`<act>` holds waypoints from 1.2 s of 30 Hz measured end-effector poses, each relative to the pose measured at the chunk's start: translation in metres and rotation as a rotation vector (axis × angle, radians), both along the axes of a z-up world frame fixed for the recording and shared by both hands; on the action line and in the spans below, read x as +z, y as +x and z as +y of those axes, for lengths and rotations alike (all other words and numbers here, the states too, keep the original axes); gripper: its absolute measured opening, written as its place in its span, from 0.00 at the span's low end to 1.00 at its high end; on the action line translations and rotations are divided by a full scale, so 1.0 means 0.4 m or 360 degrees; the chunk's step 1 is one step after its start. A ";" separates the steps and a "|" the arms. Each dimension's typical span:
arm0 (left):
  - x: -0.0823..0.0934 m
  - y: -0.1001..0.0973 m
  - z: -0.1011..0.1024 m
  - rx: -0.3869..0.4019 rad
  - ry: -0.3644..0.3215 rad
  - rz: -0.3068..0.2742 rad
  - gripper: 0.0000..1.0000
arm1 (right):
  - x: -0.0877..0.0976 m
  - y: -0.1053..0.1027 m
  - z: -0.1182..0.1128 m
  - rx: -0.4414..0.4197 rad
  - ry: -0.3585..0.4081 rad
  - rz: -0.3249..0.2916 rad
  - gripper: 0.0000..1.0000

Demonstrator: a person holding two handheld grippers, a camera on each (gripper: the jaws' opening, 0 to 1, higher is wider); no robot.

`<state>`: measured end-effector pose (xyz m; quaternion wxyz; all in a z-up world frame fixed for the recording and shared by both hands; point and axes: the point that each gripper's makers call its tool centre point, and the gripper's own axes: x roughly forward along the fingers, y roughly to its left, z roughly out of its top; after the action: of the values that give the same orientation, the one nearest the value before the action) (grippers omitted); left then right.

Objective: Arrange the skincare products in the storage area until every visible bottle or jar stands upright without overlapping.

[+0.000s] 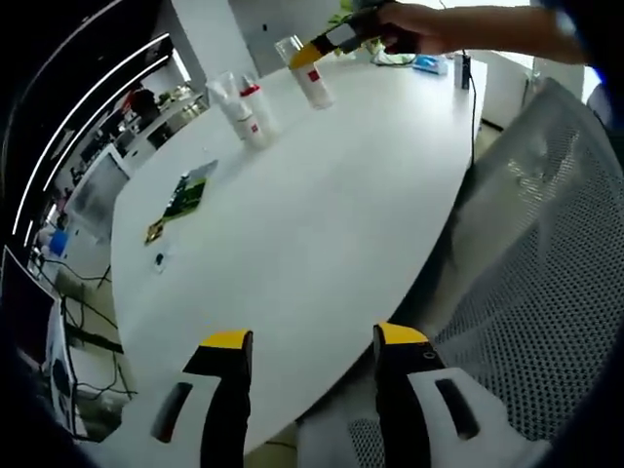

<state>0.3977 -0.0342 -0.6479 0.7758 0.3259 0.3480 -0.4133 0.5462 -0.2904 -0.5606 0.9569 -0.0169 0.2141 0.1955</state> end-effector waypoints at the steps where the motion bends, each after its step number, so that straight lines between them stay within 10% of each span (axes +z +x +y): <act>1: -0.001 -0.001 0.000 -0.0002 0.0001 0.0005 0.47 | -0.003 0.006 -0.003 -0.0002 0.0000 0.0003 0.16; 36: -0.009 -0.012 -0.001 -0.0033 0.0008 0.0038 0.46 | -0.093 0.146 -0.048 0.0001 -0.0040 0.0060 0.16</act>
<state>0.3930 -0.0348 -0.6514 0.7664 0.3264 0.3550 -0.4244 0.6047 -0.3097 -0.5977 0.9523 -0.0252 0.2346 0.1935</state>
